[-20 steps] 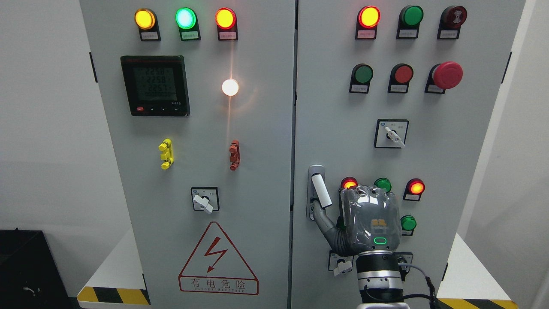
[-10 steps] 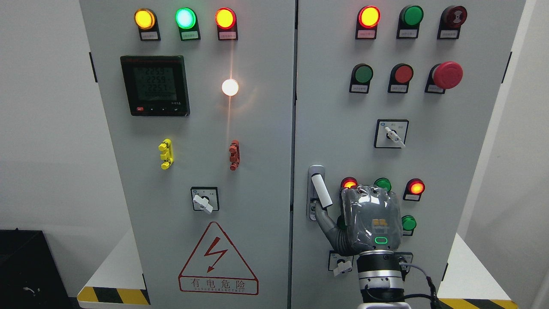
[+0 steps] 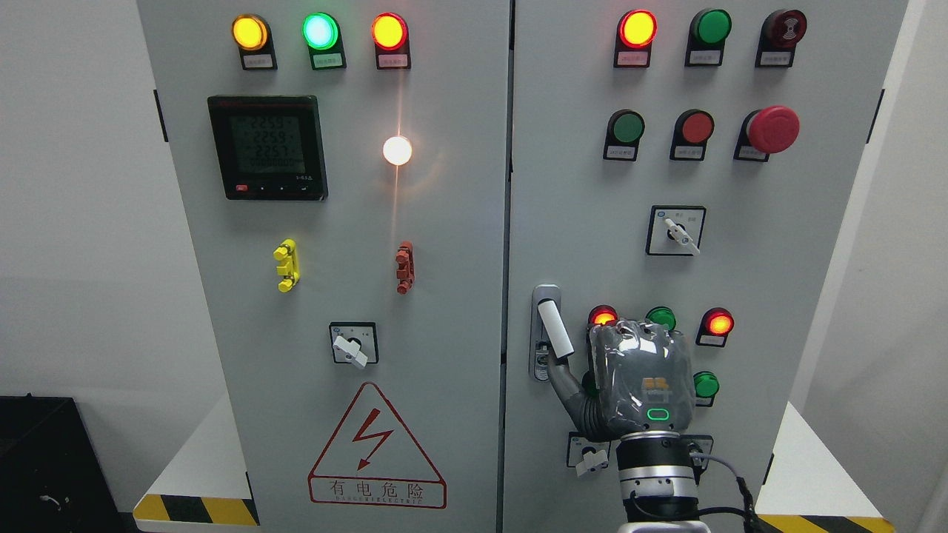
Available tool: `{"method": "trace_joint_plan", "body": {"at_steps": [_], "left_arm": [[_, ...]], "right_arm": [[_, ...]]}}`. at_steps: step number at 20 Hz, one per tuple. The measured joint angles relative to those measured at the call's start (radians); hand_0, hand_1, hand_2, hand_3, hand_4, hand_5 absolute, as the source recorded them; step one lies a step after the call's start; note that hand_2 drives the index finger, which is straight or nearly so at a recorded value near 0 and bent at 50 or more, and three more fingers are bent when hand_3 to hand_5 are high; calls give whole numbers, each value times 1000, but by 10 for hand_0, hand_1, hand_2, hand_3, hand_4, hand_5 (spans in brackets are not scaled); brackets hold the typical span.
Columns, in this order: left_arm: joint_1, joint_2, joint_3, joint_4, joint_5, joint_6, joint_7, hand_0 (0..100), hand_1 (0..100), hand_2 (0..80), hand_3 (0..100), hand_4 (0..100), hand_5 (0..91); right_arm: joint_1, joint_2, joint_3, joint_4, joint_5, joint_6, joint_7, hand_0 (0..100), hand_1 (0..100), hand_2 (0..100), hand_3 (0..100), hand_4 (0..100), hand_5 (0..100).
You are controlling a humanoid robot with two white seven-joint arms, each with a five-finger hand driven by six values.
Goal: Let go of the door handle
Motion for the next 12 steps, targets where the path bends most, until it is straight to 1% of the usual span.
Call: {"method": "trace_joint_plan", "body": {"at_steps": [12], "left_arm": [[0,0,0,0,0,0,0,120,556,0,0,0,0]], "right_arm": [[1,0,-9,-4,0,-2,5,500,340,942,1000,1000,939]]}}
